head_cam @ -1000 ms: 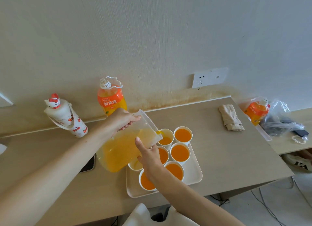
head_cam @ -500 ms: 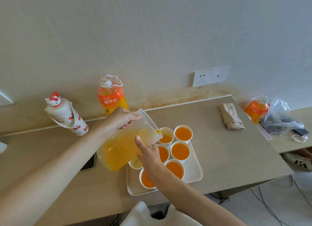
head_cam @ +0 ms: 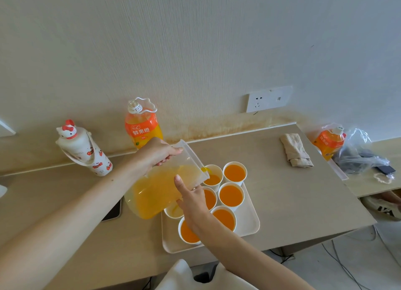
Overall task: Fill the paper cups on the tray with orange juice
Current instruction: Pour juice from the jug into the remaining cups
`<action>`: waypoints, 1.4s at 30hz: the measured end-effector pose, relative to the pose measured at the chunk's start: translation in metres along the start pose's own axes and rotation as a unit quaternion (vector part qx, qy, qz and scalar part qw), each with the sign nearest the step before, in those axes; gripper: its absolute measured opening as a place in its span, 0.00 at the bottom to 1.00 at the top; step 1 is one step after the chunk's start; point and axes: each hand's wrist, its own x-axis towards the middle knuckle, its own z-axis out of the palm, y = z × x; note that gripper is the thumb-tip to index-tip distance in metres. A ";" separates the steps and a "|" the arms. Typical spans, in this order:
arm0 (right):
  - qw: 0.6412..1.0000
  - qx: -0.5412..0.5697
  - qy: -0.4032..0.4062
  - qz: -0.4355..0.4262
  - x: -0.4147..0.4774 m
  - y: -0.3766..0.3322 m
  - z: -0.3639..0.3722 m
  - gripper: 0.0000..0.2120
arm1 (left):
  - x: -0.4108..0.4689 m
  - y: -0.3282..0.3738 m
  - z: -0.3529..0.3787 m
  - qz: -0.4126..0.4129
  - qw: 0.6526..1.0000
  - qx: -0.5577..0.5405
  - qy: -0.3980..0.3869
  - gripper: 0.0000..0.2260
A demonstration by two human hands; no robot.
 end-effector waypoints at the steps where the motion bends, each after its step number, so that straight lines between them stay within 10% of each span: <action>1: 1.000 0.001 -0.002 0.000 0.000 0.000 -0.001 0.43 | 0.001 0.000 0.000 -0.002 1.000 -0.002 0.000 0.19; 42: 1.000 0.010 -0.016 -0.010 -0.006 -0.008 -0.005 0.33 | 0.001 0.003 0.005 0.000 1.000 -0.002 0.008 0.19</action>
